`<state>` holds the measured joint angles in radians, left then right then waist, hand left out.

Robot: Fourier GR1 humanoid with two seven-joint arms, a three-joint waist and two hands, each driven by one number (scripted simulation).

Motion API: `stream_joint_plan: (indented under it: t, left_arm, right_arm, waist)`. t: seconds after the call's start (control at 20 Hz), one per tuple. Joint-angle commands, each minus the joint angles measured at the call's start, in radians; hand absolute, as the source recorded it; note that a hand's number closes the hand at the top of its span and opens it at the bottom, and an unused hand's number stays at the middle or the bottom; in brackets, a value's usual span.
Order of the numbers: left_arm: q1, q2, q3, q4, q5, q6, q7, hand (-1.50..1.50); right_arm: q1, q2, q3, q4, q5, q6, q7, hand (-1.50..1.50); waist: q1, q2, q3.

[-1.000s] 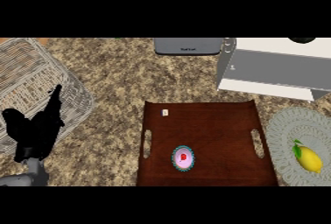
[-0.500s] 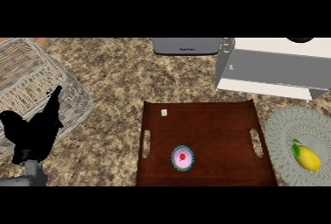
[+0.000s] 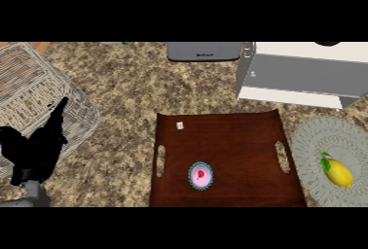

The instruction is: Pick the squash from the tray and place it in the tiered shelf

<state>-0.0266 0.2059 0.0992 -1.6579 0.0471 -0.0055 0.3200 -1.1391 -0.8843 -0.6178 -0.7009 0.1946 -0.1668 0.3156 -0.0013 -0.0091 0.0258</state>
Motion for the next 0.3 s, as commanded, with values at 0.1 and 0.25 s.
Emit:
stream_joint_plan:
  t: [0.1,0.25]
  left_arm:
    - [0.094,-0.05,-0.001,0.137,0.037,-0.022,0.015,0.0]
    - [0.043,-0.05,0.022,0.144,0.051,-0.009,0.052,0.0]
  right_arm:
    - [0.093,-0.108,-0.1,0.064,-0.087,0.135,-0.064,-1.5]
    - [0.086,-0.163,-0.109,0.089,-0.099,0.184,-0.053,-1.5]
  waist:
    - [-0.013,0.02,-0.024]
    - [-0.011,0.02,-0.025]
